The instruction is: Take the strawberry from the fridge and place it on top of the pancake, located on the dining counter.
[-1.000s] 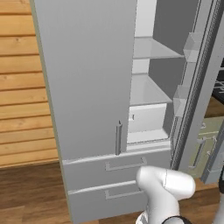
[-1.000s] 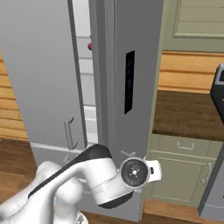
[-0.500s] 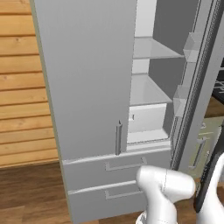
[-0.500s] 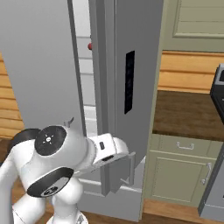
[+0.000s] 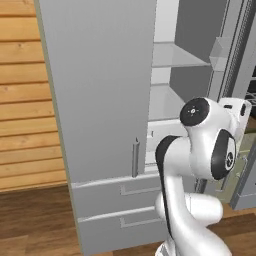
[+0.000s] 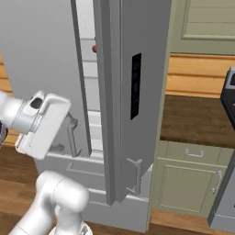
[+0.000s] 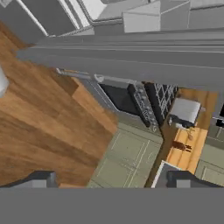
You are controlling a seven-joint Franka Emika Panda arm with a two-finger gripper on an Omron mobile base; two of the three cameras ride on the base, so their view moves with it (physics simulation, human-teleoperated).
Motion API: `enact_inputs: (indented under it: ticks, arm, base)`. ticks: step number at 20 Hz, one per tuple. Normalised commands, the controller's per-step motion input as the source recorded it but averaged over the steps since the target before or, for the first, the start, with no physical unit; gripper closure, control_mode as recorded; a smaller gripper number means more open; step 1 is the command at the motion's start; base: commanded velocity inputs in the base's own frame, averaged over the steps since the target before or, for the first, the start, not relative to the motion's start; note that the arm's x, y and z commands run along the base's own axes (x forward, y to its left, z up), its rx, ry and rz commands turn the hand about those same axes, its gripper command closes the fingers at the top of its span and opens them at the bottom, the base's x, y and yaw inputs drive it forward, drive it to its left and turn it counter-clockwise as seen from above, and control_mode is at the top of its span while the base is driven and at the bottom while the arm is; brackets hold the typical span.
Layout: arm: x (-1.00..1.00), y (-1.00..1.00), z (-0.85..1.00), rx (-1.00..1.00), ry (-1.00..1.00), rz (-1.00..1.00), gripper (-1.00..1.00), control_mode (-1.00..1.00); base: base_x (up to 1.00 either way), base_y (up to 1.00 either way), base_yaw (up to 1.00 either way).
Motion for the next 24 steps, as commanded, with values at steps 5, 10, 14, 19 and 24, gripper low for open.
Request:
enact_inputs:
  ticks: [5, 10, 14, 19, 24]
  arm:
    - [0.85, 0.39, 0.65, -0.49, 0.51, -0.14, -1.00, -1.00]
    - [0.75, -0.11, 0.01, -0.03, 0.16, -0.07, -1.00, -1.00]
    - [0.98, -0.36, -0.01, 0.00, 0.06, 0.00, -1.00, -1.00]
    - [0.87, -0.48, -0.16, 0.00, 0.05, -0.01, -1.00, -1.00]
    - [-0.10, -0.54, -0.23, 0.00, 0.00, -0.16, -1.00, -1.00]
  base:
    - [0.00, 0.00, 0.00]
    - [0.00, 0.00, 0.00]
    - [0.00, 0.00, 0.00]
    - [0.00, 0.00, 0.00]
    - [0.00, 0.00, 0.00]
